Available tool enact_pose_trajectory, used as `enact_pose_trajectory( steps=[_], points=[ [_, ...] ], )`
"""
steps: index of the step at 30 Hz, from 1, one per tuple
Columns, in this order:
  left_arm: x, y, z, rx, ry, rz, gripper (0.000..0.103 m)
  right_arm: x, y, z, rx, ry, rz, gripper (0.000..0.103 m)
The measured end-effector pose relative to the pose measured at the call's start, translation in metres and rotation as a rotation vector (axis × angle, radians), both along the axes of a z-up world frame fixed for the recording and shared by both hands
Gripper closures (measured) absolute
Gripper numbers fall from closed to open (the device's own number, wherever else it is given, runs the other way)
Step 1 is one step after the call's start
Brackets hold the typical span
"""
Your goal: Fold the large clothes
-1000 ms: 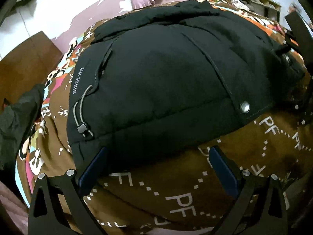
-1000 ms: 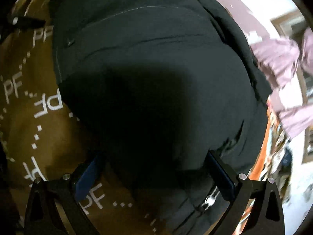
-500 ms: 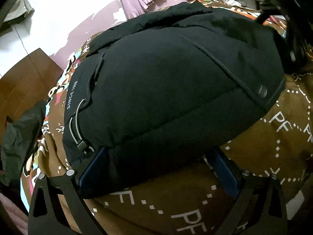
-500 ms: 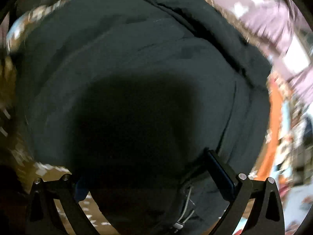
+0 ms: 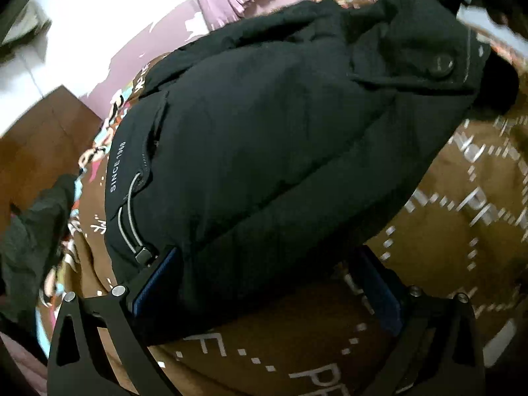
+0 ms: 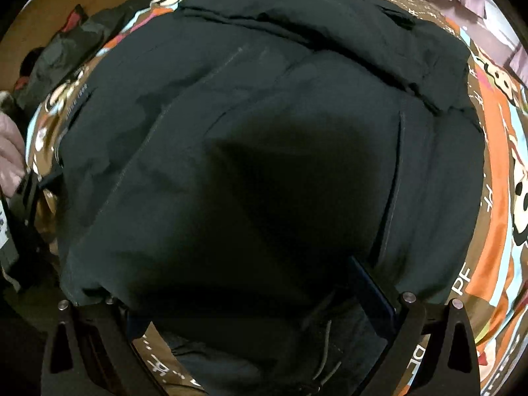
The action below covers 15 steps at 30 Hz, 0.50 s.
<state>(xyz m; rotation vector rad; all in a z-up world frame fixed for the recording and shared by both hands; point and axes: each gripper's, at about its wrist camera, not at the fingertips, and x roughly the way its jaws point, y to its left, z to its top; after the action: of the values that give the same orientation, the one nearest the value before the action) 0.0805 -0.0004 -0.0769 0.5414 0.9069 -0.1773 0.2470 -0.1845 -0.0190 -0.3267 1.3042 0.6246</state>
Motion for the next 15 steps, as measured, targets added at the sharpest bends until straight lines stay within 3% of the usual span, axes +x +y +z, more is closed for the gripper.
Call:
enact_pose_trajectory(
  steps=[11, 13, 15],
  points=[
    [0.013, -0.005, -0.019, 0.118, -0.042, -0.011, 0.002, -0.012, 0.004, -0.010, -0.015, -0.029, 0.012, 0.000],
    [0.010, -0.006, -0.020, 0.143, -0.065, -0.016, 0.015, -0.017, 0.004, -0.013, -0.026, -0.045, 0.022, 0.000],
    [0.008, -0.005, -0.019, 0.185, -0.095, -0.029, 0.040, -0.025, 0.002, -0.016, -0.039, -0.071, 0.038, 0.000]
  ],
)
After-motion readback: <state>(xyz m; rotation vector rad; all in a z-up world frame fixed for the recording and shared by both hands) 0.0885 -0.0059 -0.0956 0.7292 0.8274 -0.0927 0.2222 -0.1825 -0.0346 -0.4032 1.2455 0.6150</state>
